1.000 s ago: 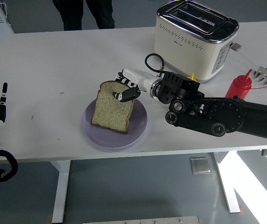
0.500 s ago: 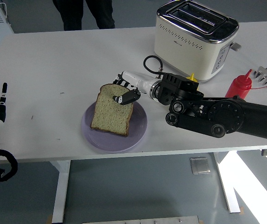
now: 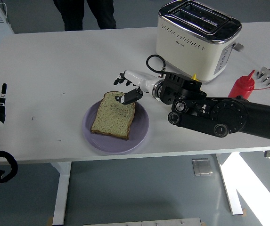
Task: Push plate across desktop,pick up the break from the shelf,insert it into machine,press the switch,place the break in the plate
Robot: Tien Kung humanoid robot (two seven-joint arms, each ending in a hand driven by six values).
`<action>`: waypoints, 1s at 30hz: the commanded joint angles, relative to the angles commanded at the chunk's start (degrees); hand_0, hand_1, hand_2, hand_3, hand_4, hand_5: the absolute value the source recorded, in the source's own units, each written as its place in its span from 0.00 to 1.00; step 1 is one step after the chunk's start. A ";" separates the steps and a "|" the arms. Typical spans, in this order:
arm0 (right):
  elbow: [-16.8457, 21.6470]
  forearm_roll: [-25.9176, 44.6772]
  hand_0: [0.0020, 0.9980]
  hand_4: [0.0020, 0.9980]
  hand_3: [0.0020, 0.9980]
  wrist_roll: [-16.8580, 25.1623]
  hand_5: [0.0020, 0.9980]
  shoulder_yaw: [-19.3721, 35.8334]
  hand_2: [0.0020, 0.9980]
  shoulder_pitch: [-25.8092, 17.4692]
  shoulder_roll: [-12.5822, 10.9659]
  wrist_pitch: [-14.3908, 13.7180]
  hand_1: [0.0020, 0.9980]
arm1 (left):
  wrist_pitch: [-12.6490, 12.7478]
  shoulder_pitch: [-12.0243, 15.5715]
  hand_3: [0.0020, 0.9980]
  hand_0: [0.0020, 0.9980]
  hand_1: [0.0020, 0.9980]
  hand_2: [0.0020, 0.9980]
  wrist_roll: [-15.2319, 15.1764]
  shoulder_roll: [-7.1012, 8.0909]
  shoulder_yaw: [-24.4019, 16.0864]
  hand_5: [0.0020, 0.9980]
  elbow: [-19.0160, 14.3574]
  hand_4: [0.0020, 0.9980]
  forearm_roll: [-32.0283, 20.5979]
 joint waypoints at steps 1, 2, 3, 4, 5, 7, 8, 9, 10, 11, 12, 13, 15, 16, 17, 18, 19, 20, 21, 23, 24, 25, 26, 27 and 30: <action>0.21 -0.21 0.79 0.67 0.79 -0.01 0.30 0.47 0.85 -0.02 -0.13 0.00 0.81 | 0.01 0.01 0.65 0.77 0.72 0.68 -0.01 -0.01 0.00 1.00 -0.01 0.60 0.01; 0.60 -0.59 0.79 0.67 0.79 -0.03 0.30 1.29 0.85 -0.08 -0.34 -0.01 0.81 | 0.01 0.04 0.65 0.77 0.72 0.68 -0.01 -0.01 -0.05 1.00 -0.04 0.60 0.02; 0.83 -0.81 0.79 0.67 0.79 -0.04 0.30 1.79 0.85 -0.12 -0.47 -0.02 0.81 | 0.00 0.06 0.65 0.77 0.72 0.68 -0.02 -0.01 -0.08 1.00 -0.07 0.60 0.03; 1.27 -1.07 0.79 0.67 0.79 0.00 0.30 2.65 0.85 -0.17 -0.72 -0.13 0.81 | 0.01 0.09 0.65 0.77 0.72 0.68 -0.02 0.00 -0.16 1.00 -0.11 0.60 0.04; 1.82 -1.30 0.79 0.67 0.79 0.08 0.30 3.71 0.85 -0.20 -1.04 -0.31 0.81 | 0.00 0.15 0.65 0.77 0.72 0.68 -0.01 0.01 -0.25 1.00 -0.17 0.60 0.05; 2.58 -1.54 0.78 0.67 0.78 0.23 0.29 5.41 0.84 -0.23 -1.50 -0.60 0.80 | -0.03 0.23 0.65 0.77 0.72 0.68 0.01 0.02 -0.38 1.00 -0.26 0.60 0.07; 3.01 -1.44 0.78 0.67 0.78 0.41 0.29 6.27 0.84 -0.23 -1.77 -0.90 0.80 | -0.06 0.28 0.65 0.77 0.72 0.68 0.04 0.03 -0.42 1.00 -0.33 0.60 0.08; 3.49 -1.25 0.78 0.67 0.78 0.65 0.29 7.26 0.84 -0.25 -2.07 -1.33 0.80 | -0.09 0.33 0.65 0.77 0.72 0.68 0.08 0.02 -0.46 1.00 -0.40 0.60 0.08; 4.19 -0.85 0.78 0.67 0.78 1.09 0.29 8.49 0.84 -0.30 -2.49 -2.12 0.80 | -0.14 0.40 0.65 0.77 0.72 0.68 0.15 0.01 -0.49 1.00 -0.50 0.60 0.09; 4.92 -0.47 0.78 0.67 0.78 1.56 0.29 9.72 0.84 -0.37 -2.90 -2.95 0.80 | -0.17 0.47 0.65 0.77 0.72 0.68 0.21 -0.02 -0.52 1.00 -0.60 0.60 0.11; 5.50 -0.16 0.75 0.69 0.72 1.93 0.33 10.78 0.75 -0.42 -3.21 -3.60 0.74 | -0.18 0.52 0.65 0.77 0.72 0.68 0.24 -0.04 -0.54 1.00 -0.68 0.60 0.13; 6.28 0.36 0.75 0.69 0.72 2.43 0.33 12.04 0.75 -0.51 -3.60 -4.45 0.74 | -0.21 0.58 0.65 0.77 0.72 0.68 0.29 -0.06 -0.55 1.00 -0.77 0.60 0.15; 7.58 1.36 0.75 0.69 0.72 3.29 0.33 14.19 0.75 -0.69 -4.26 -5.80 0.74 | -0.24 0.67 0.65 0.77 0.72 0.68 0.36 -0.10 -0.57 1.00 -0.92 0.60 0.17; 8.50 2.22 0.75 0.69 0.72 3.91 0.33 15.33 0.75 -0.85 -4.77 -6.71 0.74 | -0.25 0.73 0.65 0.77 0.72 0.68 0.40 -0.12 -0.58 1.00 -1.02 0.60 0.19; 9.53 3.24 0.75 0.69 0.72 4.69 0.33 16.62 0.75 -1.07 -5.40 -7.69 0.74 | -0.26 0.81 0.65 0.77 0.72 0.68 0.44 -0.14 -0.61 1.00 -1.15 0.60 0.23; 10.49 4.26 0.72 0.70 0.67 5.34 0.34 17.96 0.69 -1.26 -5.93 -8.53 0.70 | -0.27 0.88 0.65 0.77 0.72 0.68 0.47 -0.15 -0.64 1.00 -1.27 0.60 0.25; 11.55 5.36 0.72 0.70 0.67 6.21 0.34 19.40 0.69 -1.56 -6.67 -9.52 0.70 | -0.28 0.95 0.65 0.77 0.72 0.68 0.51 -0.16 -0.66 1.00 -1.43 0.60 0.26; 12.52 6.38 0.72 0.70 0.67 6.95 0.34 20.70 0.69 -1.84 -7.33 -10.32 0.70 | -0.29 1.02 0.65 0.77 0.72 0.68 0.56 -0.17 -0.69 1.00 -1.57 0.60 0.27; 13.91 7.83 0.72 0.70 0.67 8.10 0.34 22.30 0.69 -2.48 -8.50 -11.38 0.70 | -0.31 1.09 0.65 0.77 0.72 0.68 0.63 -0.20 -0.74 1.00 -1.79 0.60 0.27; 15.99 10.14 0.72 0.70 0.67 9.81 0.34 25.13 0.69 -3.67 -10.16 -12.55 0.70 | -0.35 1.23 0.65 0.77 0.72 0.68 0.75 -0.23 -0.84 1.00 -2.16 0.60 0.24; 17.04 11.24 0.71 0.70 0.64 10.80 0.34 26.44 0.66 -4.52 -11.09 -13.05 0.68 | -0.38 1.31 0.65 0.77 0.72 0.68 0.82 -0.24 -0.93 1.00 -2.37 0.60 0.19; 18.14 12.45 0.71 0.70 0.64 11.74 0.34 27.98 0.66 -5.25 -11.90 -13.46 0.68 | -0.40 1.38 0.65 0.77 0.72 0.68 0.88 -0.24 -1.01 1.00 -2.56 0.60 0.15; 19.06 13.56 0.71 0.70 0.64 12.54 0.34 29.34 0.66 -5.97 -12.66 -13.72 0.68 | -0.42 1.47 0.65 0.77 0.72 0.68 0.95 -0.23 -1.10 1.00 -2.75 0.60 0.07; 20.31 14.86 0.71 0.70 0.64 13.53 0.34 31.02 0.66 -7.23 -13.82 -13.83 0.68 | -0.44 1.63 0.65 0.77 0.72 0.68 1.03 -0.21 -1.26 1.00 -3.05 0.60 -0.09; 23.70 18.25 0.72 0.70 0.63 15.15 0.35 35.83 0.66 -10.91 -16.58 -13.64 0.69 | -0.47 1.99 0.65 0.77 0.72 0.68 1.20 -0.18 -1.62 1.00 -3.75 0.60 -0.44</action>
